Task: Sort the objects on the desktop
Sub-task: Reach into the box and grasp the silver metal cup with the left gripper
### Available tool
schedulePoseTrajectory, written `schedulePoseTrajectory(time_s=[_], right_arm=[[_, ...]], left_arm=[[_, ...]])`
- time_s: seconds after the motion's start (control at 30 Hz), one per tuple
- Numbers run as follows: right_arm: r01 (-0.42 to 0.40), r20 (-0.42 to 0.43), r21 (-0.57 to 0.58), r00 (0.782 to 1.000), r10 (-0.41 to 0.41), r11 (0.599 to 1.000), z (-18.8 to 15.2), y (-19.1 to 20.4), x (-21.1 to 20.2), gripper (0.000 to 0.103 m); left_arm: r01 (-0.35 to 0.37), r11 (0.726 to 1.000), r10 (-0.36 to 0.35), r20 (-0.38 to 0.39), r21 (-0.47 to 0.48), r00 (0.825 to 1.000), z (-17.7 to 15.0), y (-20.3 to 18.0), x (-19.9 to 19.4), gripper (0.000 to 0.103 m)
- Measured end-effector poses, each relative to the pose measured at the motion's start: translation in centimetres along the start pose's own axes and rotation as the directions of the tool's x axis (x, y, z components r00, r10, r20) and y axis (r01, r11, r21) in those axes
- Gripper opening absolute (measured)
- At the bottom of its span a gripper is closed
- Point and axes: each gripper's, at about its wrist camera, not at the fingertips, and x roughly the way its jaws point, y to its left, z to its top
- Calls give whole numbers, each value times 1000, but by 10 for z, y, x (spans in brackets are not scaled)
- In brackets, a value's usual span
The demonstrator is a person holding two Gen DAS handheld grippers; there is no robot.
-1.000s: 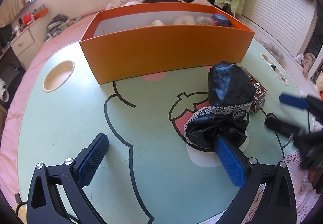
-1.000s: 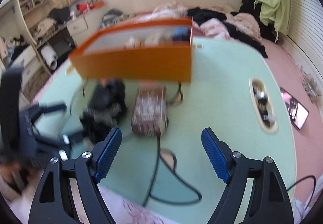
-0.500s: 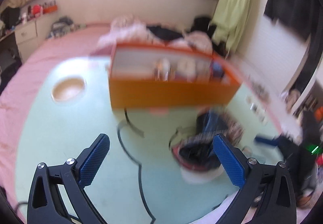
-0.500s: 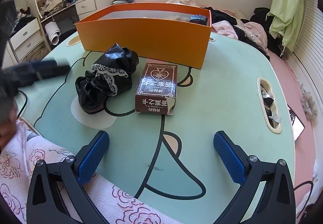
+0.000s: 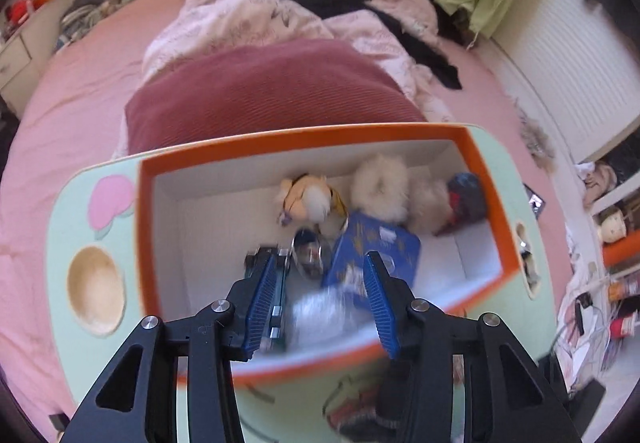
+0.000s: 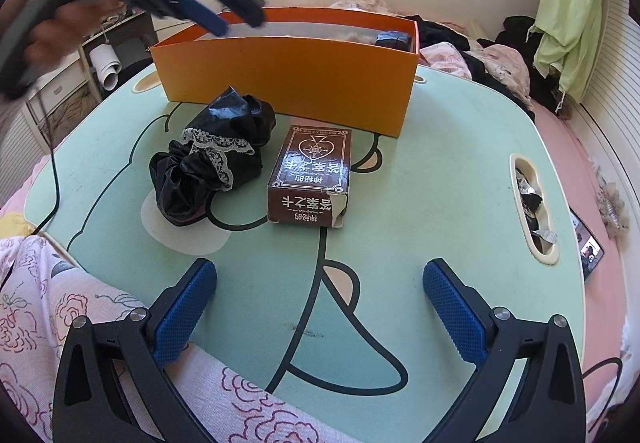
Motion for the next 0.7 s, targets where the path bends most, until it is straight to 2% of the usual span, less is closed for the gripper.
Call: schedulePoseTrajectory(time_s=[0.1,0.2,0.37,0.43,0.5,0.63,0.7], right_arm=[[0,1,-1,1000,0,1000,0,0,-1,103],[1,0,-1,1000,-1,1000,2,1,-1,103],[0,-2,0,1000,0,1000,3,0,0,103],[-1,-2,0,1000,1,1000,3,0,0,103],[-1,-2,0,1000,1,1000,3,0,0,103],[-1,-3,0,1000,1,1000,3,0,0,103],[-1,-3,0,1000,1,1000,3,0,0,103]], left_arm=[[-28,1000,28,-51,-2,998,3,0,22,32],[-40,999,40,-52,7,998,3,-1,28,31],[41,996,-46,-60,-82,997,9,20,31,31],[63,992,-69,-53,-108,996,9,27,35,27],[107,986,-111,-25,-132,993,7,34,36,27],[131,981,-128,32,-144,991,1,39,27,27],[184,973,-171,97,-139,980,-1,41,10,27]])
